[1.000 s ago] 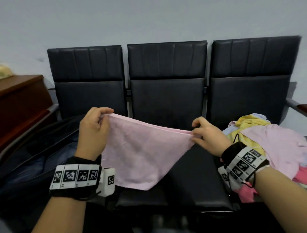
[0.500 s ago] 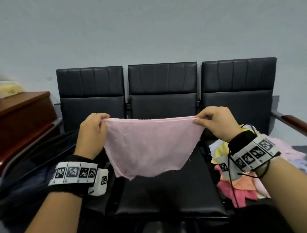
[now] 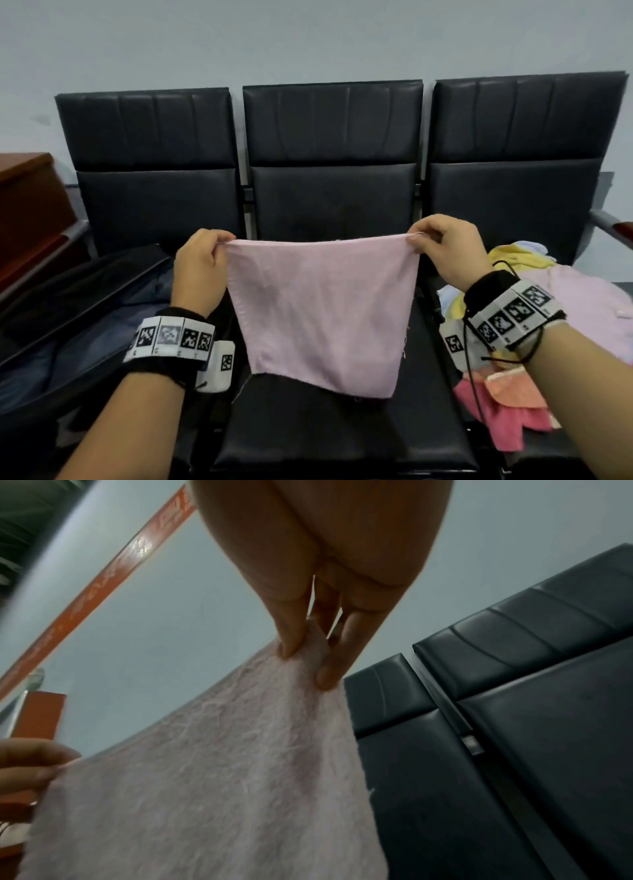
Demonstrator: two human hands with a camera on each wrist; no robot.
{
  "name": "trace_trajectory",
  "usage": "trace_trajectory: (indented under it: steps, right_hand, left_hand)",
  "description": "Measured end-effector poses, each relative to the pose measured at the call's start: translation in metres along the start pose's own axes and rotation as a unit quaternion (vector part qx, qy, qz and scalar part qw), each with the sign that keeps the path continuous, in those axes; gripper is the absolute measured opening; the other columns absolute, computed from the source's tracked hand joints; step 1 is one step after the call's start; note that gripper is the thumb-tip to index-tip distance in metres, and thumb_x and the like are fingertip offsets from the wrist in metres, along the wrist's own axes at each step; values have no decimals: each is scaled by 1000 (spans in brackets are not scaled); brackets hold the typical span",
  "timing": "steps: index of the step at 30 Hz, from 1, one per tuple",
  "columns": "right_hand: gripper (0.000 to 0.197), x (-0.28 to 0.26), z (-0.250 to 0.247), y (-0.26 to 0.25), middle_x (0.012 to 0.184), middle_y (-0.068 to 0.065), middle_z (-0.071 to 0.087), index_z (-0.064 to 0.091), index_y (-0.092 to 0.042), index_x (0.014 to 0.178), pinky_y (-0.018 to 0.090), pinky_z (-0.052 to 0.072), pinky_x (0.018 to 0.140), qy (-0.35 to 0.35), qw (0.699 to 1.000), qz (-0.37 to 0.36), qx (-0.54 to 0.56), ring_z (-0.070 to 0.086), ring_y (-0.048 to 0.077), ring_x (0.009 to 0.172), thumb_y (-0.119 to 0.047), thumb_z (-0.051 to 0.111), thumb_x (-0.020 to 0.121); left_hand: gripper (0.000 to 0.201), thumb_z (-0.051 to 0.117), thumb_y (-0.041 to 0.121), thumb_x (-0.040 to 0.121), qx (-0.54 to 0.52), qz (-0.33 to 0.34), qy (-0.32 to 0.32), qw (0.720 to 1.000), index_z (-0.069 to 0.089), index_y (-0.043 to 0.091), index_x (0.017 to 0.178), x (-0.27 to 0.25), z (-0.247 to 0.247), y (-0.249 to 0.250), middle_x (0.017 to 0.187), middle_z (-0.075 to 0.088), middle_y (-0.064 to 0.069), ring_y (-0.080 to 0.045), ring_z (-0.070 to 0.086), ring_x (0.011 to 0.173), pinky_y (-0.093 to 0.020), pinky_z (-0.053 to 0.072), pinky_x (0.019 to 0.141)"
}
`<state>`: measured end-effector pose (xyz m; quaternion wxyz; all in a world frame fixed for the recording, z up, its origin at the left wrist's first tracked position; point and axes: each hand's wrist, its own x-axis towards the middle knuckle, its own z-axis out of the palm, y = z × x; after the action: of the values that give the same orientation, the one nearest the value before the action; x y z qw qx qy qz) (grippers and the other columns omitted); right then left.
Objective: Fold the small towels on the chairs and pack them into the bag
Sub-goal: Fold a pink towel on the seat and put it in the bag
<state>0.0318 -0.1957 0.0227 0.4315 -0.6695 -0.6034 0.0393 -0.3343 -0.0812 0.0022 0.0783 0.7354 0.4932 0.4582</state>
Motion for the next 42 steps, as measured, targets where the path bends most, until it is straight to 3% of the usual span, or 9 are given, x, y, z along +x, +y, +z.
trace_trajectory:
  steps: [4,10,15,18,24,27,31,34,42]
  right_hand:
    - [11,7,-10,2,86,-17,65,68,-24,88,4,41,74,32,998,-46,8,61,-2,83,-14,70,88]
    - [6,-28,-8,12,88,-7,71,70,-16,91,20,51,74,-27,998,-18,44,64,6,83,-11,67,91]
    - [10,-72,9,29,77,3,66,65,-13,83,16,43,65,-132,990,23,43,56,10,70,-6,67,90]
    - [9,-95,16,40,71,-5,63,66,-12,82,11,42,61,-192,979,43,53,55,1,66,-6,68,88]
    - [13,-133,43,71,64,-5,62,67,-14,80,27,42,64,-279,951,99,94,53,7,63,-5,70,88]
    - [14,-141,61,85,64,-10,64,67,-16,81,20,43,65,-263,950,131,108,54,2,63,-6,69,89]
    - [15,-137,83,99,67,-8,65,67,-16,80,10,42,57,-233,952,163,110,53,1,60,-5,67,90]
    - [11,-126,99,112,77,1,70,69,-14,83,12,47,59,-202,958,178,95,59,0,64,-7,67,91]
    - [14,-108,143,150,82,-8,71,69,-25,80,26,51,73,-174,962,210,29,66,9,80,-14,67,88]
  left_hand:
    - [27,48,-2,90,-23,37,35,998,69,11,101,9,-1,4,98,63,5,3,52,89,3,35,80]
    - [25,51,-3,89,-40,41,-15,998,69,12,98,-16,-3,-7,96,67,3,-7,60,90,-14,44,81]
    - [30,55,-4,81,-35,-33,-128,991,69,22,79,-58,1,-30,78,69,9,-2,59,71,-16,44,66]
    - [30,58,-1,75,-30,-72,-218,973,68,26,70,-81,-2,-41,69,69,9,-1,59,66,-20,47,64]
    - [21,52,17,58,-64,-154,-346,923,71,21,67,-132,3,-63,69,70,-8,-13,58,63,-28,46,64]
    - [18,56,9,68,-70,-188,-348,916,72,18,71,-143,18,-77,71,70,-11,-15,57,64,-29,45,65]
    - [30,55,-5,78,-65,-218,-312,922,70,20,74,-148,44,-93,66,66,1,-12,54,60,-26,43,61]
    - [28,53,-3,81,-64,-234,-292,925,70,20,81,-144,64,-103,77,69,-1,-14,58,68,-27,46,66]
    - [29,51,1,85,-45,-242,-308,919,67,25,84,-125,115,-125,83,69,3,-20,64,77,-29,51,67]
